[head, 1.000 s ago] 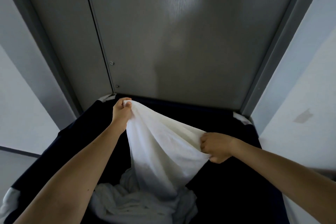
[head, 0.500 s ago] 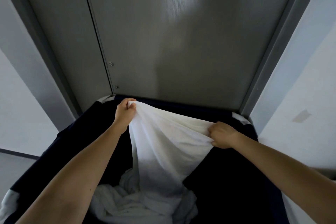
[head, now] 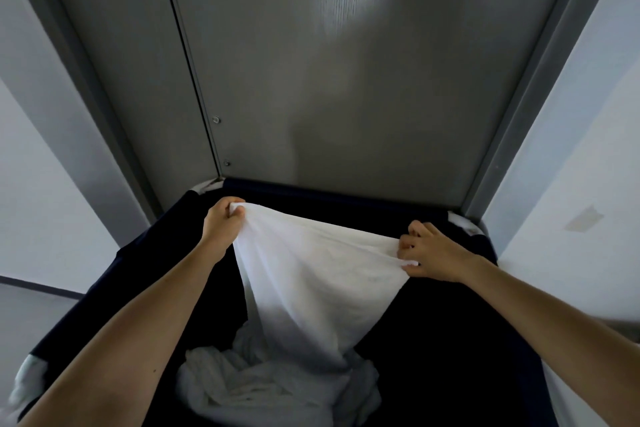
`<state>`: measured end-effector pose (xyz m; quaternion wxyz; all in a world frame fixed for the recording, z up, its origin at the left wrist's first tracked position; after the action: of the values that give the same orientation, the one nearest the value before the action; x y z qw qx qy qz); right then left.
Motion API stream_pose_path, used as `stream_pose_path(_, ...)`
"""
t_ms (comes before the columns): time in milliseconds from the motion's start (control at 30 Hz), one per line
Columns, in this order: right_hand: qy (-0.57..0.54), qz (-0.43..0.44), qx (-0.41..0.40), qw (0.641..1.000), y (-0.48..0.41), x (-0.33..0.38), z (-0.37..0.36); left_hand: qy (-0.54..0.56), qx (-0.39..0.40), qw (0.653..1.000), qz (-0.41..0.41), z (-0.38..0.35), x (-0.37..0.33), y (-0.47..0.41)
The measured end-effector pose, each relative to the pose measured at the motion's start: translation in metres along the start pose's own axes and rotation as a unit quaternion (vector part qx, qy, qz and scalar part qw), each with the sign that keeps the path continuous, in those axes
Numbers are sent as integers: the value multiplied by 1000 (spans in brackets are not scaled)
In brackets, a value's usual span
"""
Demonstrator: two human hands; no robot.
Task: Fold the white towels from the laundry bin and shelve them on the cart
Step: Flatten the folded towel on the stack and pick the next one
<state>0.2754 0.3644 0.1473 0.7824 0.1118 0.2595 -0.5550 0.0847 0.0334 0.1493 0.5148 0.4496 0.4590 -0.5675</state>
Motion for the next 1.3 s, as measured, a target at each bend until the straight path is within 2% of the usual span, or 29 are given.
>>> stream_pose_path(100,-39,72,79,993,1,11,-5,-10,16,1000,-2,-5,-1,7)
stream_pose_path(200,-35,81,191,978,1,19,-11,-11,23,1000,6,-9,2,11)
stream_pose_path(567,-109,-10,268,957,5,22,-17,-28,47,998,-11,-15,-4,19)
stream_pose_path(633,-97,-40,268,958,6,20,-17,-50,55,997,-21,-14,-6,19)
stream_pose_path(833,-3,-53,259,965,5,13,-13,-116,74,989,-62,-11,-5,19)
stream_pose_path(933,70,-61,173,981,-1,11,-7,-153,78,983,-72,-9,-6,17)
stream_pose_path(967,82,-80,165,980,-2,9,-6,-167,80,980,-80,-6,-7,17)
stream_pose_path(1067,4,-184,210,960,-11,-2,-3,-209,91,967,-112,5,-12,12)
stream_pose_path(1167,18,-238,176,955,-31,-21,16,-228,83,957,-161,10,-34,0)
stream_pose_path(1300,83,-282,116,949,-57,-75,58,-178,6,959,-218,4,-87,-20)
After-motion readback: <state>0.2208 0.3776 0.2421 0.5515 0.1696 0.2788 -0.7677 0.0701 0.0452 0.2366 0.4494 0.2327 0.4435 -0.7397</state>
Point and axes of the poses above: each hand's wrist, its own y-axis away from the middle knuckle, its own z-axis out of the back of the hand, x = y × z, the point moved 2 cm from there along -y, towards the middle knuckle, and after that the axes turned 14 degrees about y, right-handed, at the moved point
